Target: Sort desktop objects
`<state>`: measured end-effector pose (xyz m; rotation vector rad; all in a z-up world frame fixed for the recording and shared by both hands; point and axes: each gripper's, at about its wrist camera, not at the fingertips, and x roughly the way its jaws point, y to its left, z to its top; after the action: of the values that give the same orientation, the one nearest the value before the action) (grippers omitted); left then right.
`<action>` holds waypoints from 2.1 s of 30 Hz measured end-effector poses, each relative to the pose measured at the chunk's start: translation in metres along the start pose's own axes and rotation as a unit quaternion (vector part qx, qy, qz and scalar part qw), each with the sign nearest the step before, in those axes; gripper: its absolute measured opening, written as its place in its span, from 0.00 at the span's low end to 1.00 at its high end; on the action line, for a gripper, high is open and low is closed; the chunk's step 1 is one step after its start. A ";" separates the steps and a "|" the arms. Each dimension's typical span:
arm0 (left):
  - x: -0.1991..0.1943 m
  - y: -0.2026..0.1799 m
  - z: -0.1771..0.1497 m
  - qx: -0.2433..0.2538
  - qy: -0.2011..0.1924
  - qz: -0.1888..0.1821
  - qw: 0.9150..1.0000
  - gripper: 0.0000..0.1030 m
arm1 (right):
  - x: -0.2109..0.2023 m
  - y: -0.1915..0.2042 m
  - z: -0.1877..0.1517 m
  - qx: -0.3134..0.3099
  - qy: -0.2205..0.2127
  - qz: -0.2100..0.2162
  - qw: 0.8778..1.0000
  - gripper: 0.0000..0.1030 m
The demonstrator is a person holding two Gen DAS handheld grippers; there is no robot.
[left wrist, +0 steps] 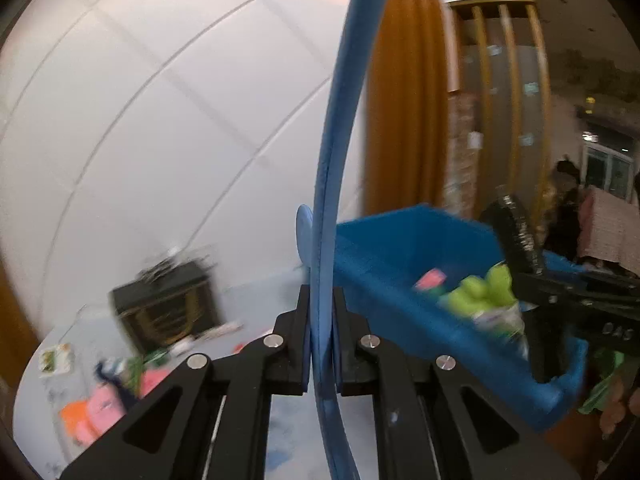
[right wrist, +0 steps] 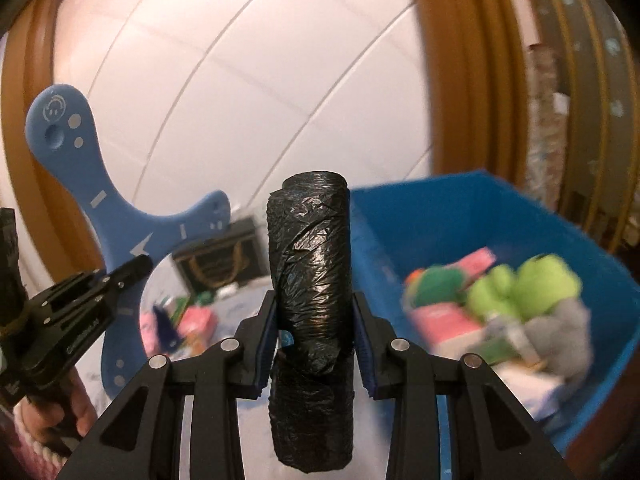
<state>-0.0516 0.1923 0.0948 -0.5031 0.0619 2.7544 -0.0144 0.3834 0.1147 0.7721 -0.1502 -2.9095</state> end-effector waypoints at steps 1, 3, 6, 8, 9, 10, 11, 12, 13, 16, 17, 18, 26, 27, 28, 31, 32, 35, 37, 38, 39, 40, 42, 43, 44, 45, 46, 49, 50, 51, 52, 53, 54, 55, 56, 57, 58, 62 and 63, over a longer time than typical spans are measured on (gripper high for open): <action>0.005 -0.018 0.008 0.005 -0.005 -0.005 1.000 0.08 | -0.008 -0.020 0.007 0.003 -0.007 -0.009 1.000 0.33; 0.021 -0.063 0.027 0.011 -0.013 -0.019 1.000 0.08 | -0.022 -0.057 0.017 0.007 -0.016 -0.022 1.000 0.33; 0.051 -0.123 0.049 0.011 -0.002 -0.042 0.999 0.08 | -0.034 -0.112 0.030 0.006 -0.016 -0.037 0.999 0.33; 0.068 -0.162 0.057 0.014 0.018 -0.044 0.999 0.08 | -0.033 -0.148 0.034 0.003 -0.003 -0.043 0.999 0.33; 0.083 -0.181 0.059 0.018 0.034 -0.041 0.998 0.08 | -0.029 -0.164 0.035 0.002 0.007 -0.046 0.999 0.33; 0.093 -0.194 0.058 0.021 0.046 -0.035 0.998 0.08 | -0.024 -0.183 0.034 0.001 0.021 -0.044 0.999 0.33; 0.109 -0.210 0.056 0.024 0.066 -0.026 0.997 0.08 | -0.019 -0.196 0.033 0.001 0.033 -0.041 0.999 0.33; 0.118 -0.219 0.054 0.025 0.078 -0.020 0.996 0.08 | -0.011 -0.210 0.031 0.001 0.047 -0.038 0.998 0.33; 0.126 -0.226 0.051 0.027 0.090 -0.016 0.995 0.08 | -0.001 -0.223 0.028 -0.001 0.062 -0.033 0.998 0.33; 0.148 -0.247 0.039 0.031 0.135 0.007 0.990 0.08 | 0.019 -0.245 0.020 -0.008 0.094 -0.015 0.995 0.33; 0.151 -0.247 0.036 0.033 0.142 0.015 0.989 0.08 | 0.026 -0.250 0.016 -0.009 0.104 -0.010 0.994 0.33; 0.155 -0.252 0.031 0.041 0.155 0.028 0.987 0.08 | 0.030 -0.253 0.013 -0.011 0.112 -0.008 0.994 0.33; 0.147 -0.253 0.012 0.023 0.180 0.068 0.981 0.31 | 0.043 -0.274 -0.011 -0.035 0.135 -0.003 0.990 0.42; 0.143 -0.251 0.010 0.019 0.178 0.072 0.981 0.41 | 0.039 -0.274 -0.012 -0.039 0.130 -0.006 0.991 0.53; 0.139 -0.249 0.008 0.017 0.175 0.073 0.982 0.63 | 0.036 -0.275 -0.012 -0.041 0.128 -0.006 0.991 0.60; 0.120 -0.248 0.005 0.009 0.151 0.075 0.986 0.77 | 0.023 -0.276 -0.014 -0.049 0.115 -0.010 0.992 0.85; 0.112 -0.247 0.005 0.003 0.147 0.076 0.986 0.77 | 0.021 -0.277 -0.013 -0.052 0.113 -0.012 0.992 0.87; 0.099 -0.242 0.002 -0.009 0.141 0.082 0.987 0.77 | 0.008 -0.278 -0.018 -0.053 0.112 -0.019 0.992 1.00; 0.087 -0.241 -0.001 -0.013 0.131 0.087 0.987 0.77 | -0.005 -0.279 -0.023 -0.053 0.111 -0.017 0.992 1.00; 0.079 -0.241 -0.003 -0.015 0.124 0.088 0.988 0.77 | -0.011 -0.277 -0.025 -0.054 0.111 -0.017 0.992 1.00; 0.074 -0.241 -0.005 -0.020 0.119 0.084 0.989 0.77 | -0.017 -0.278 -0.027 -0.053 0.112 -0.015 0.992 1.00; 0.073 -0.240 -0.005 -0.027 0.119 0.078 0.989 0.78 | -0.022 -0.279 -0.030 -0.050 0.112 -0.012 0.992 1.00; 0.070 -0.237 -0.010 -0.042 0.122 0.061 0.990 0.78 | -0.032 -0.281 -0.034 -0.043 0.113 -0.006 0.993 1.00; 0.071 -0.238 -0.013 -0.044 0.125 0.055 0.990 0.78 | -0.037 -0.282 -0.036 -0.042 0.111 -0.004 0.993 1.00; 0.072 -0.239 -0.016 -0.045 0.128 0.057 0.989 0.78 | -0.041 -0.282 -0.036 -0.043 0.108 -0.004 0.993 1.00; 0.075 -0.240 -0.019 -0.042 0.133 0.061 0.988 0.78 | -0.044 -0.282 -0.037 -0.045 0.106 -0.004 0.993 1.00; 0.076 -0.242 -0.020 -0.039 0.135 0.065 0.988 0.78 | -0.048 -0.282 -0.039 -0.047 0.104 -0.005 0.993 1.00; 0.075 -0.250 -0.024 -0.029 0.134 0.062 0.989 0.78 | -0.056 -0.281 -0.041 -0.050 0.098 -0.008 0.994 1.00; 0.074 -0.253 -0.025 -0.027 0.134 0.062 0.989 0.78 | -0.057 -0.281 -0.041 -0.049 0.097 -0.009 0.994 1.00; 0.074 -0.256 -0.024 -0.023 0.132 0.063 0.989 0.78 | -0.058 -0.282 -0.041 -0.047 0.097 -0.011 0.994 1.00; 0.073 -0.258 -0.024 -0.021 0.131 0.065 0.989 0.78 | -0.059 -0.283 -0.042 -0.045 0.096 -0.012 0.994 1.00; 0.072 -0.261 -0.024 -0.018 0.130 0.064 0.989 0.78 | -0.059 -0.284 -0.043 -0.044 0.096 -0.012 0.994 1.00; 0.072 -0.263 -0.025 -0.017 0.130 0.064 0.989 0.78 | -0.059 -0.285 -0.043 -0.042 0.097 -0.013 0.994 1.00; 0.072 -0.264 -0.025 -0.017 0.131 0.065 0.989 0.78 | -0.059 -0.287 -0.044 -0.041 0.097 -0.014 0.994 1.00; 0.071 -0.265 -0.025 -0.016 0.132 0.066 0.989 0.78 | -0.059 -0.288 -0.044 -0.040 0.098 -0.015 0.994 1.00; 0.071 -0.266 -0.025 -0.015 0.132 0.067 0.989 0.78 | -0.058 -0.289 -0.045 -0.038 0.100 -0.018 0.994 1.00; 0.070 -0.267 -0.026 -0.015 0.133 0.067 0.989 0.78 | -0.058 -0.290 -0.045 -0.037 0.100 -0.019 0.994 1.00; 0.065 -0.269 -0.029 -0.016 0.130 0.070 0.989 0.78 | -0.059 -0.293 -0.046 -0.032 0.100 -0.020 0.994 1.00; 0.064 -0.270 -0.030 -0.017 0.128 0.068 0.989 0.78 | -0.059 -0.293 -0.046 -0.032 0.099 -0.021 0.994 1.00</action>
<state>-0.0071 0.4637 0.0490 -0.8902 0.1162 2.8088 0.0309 0.6784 0.0666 1.0593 -0.0221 -2.8385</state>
